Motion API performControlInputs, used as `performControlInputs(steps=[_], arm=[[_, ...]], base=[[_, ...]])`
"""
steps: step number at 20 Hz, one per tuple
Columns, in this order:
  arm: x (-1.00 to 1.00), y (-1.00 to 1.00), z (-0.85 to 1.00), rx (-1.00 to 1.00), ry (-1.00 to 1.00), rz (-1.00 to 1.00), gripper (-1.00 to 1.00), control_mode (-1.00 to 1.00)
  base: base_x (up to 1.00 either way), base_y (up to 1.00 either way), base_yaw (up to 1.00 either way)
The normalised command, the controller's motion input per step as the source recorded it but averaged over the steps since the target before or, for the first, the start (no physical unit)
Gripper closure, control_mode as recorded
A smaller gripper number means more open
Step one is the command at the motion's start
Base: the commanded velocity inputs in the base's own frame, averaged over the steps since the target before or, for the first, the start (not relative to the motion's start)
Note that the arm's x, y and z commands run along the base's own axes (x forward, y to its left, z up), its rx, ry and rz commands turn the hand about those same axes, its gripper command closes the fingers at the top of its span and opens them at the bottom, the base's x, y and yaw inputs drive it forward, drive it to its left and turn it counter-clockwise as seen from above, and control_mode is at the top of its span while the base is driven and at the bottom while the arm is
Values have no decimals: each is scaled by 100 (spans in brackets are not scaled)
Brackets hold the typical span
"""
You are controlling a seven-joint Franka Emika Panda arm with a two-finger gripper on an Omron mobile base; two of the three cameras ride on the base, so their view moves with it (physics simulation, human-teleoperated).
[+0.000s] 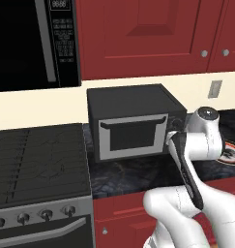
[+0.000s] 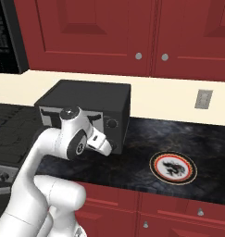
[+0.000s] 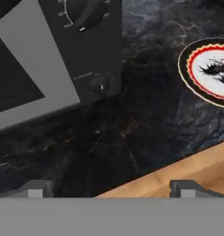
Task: Pick up the bagel from the plate, place it on the toaster oven rack, close the door, and set the timer.
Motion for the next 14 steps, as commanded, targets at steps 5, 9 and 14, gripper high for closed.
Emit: performControlInputs(steps=[5,9,14], arm=[[40,-25,-12,7,1,29,-100,-100],[38,-8,-8,0,6,21,-100,-100],[34,0,-9,0,13,13,-100,-100]], base=[[0,0,0],[0,0,0],[0,0,0]])
